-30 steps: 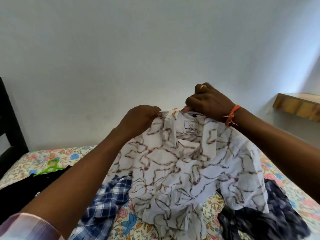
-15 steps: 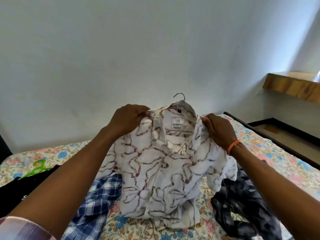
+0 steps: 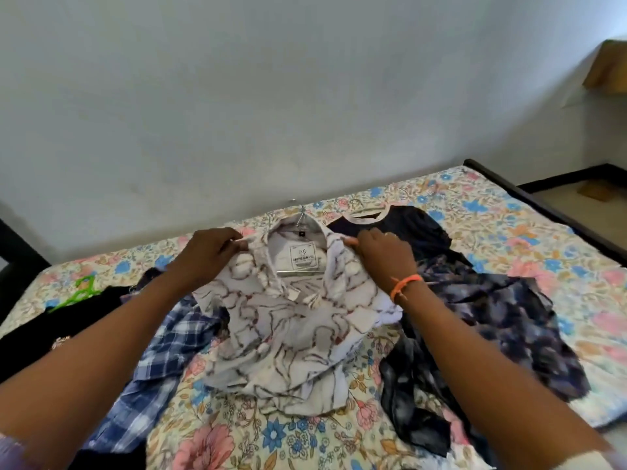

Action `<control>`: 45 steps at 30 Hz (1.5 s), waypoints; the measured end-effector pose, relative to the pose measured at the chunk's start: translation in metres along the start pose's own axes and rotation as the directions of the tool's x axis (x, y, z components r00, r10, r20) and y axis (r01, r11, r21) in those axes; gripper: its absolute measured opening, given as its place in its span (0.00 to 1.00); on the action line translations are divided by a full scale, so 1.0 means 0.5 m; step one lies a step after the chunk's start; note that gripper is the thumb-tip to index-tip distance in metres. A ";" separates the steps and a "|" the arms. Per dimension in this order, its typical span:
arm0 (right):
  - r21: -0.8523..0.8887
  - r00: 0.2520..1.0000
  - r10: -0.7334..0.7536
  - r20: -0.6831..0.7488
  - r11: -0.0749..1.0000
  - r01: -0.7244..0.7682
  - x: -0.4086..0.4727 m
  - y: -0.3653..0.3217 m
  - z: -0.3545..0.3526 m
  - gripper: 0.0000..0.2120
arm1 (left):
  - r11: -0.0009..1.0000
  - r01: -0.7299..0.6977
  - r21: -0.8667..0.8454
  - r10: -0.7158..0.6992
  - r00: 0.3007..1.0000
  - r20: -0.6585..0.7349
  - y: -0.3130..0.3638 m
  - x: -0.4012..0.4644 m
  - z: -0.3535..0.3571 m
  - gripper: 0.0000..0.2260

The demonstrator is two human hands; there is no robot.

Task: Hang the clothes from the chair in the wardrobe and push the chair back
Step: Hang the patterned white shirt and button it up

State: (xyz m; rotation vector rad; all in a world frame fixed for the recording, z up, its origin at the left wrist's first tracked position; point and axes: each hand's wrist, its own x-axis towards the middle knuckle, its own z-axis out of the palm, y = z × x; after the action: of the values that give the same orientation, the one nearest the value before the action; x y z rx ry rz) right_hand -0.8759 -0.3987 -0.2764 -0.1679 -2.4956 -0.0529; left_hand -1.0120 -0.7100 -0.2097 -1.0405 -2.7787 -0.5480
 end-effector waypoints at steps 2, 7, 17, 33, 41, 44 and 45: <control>0.003 0.998 0.005 0.055 1.000 -0.005 -0.009 -0.008 -0.025 0.19 | 0.999 0.041 0.011 -0.042 0.997 0.063 0.016 -0.013 -0.027 0.16; 0.012 0.987 -0.024 0.158 1.000 0.022 0.059 0.000 -0.140 0.30 | 0.997 0.082 0.000 -0.078 0.949 0.305 0.054 -0.033 -0.120 0.34; 0.037 0.888 -0.002 0.461 0.999 -0.017 0.193 -0.040 -0.363 0.25 | 0.995 0.085 0.047 -0.097 0.821 0.562 0.104 0.003 -0.382 0.23; 0.100 0.777 -0.007 0.630 0.992 -0.073 0.188 -0.151 -0.436 0.30 | 0.998 -0.055 -0.003 0.047 0.815 0.578 -0.005 -0.084 -0.401 0.22; 0.215 0.742 -0.066 0.667 0.971 -0.107 0.161 -0.117 -0.222 0.29 | 0.979 0.202 -0.035 -0.136 0.769 0.624 -0.039 -0.071 -0.227 0.25; 0.263 0.823 -0.074 0.563 0.960 -0.093 0.159 -0.102 -0.225 0.29 | 0.968 0.231 -0.095 -0.134 0.803 0.581 0.012 -0.038 -0.253 0.24; 0.264 0.851 -0.080 0.519 0.962 -0.070 0.168 -0.096 -0.239 0.28 | 0.968 0.221 -0.122 -0.118 0.821 0.558 0.035 -0.020 -0.272 0.26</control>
State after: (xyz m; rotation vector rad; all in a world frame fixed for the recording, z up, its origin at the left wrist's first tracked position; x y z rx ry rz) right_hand -0.8779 -0.4464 -0.1303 -0.0617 -3.0166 0.3900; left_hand -0.9947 -0.7551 -0.0809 -1.1394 -3.4106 -0.6146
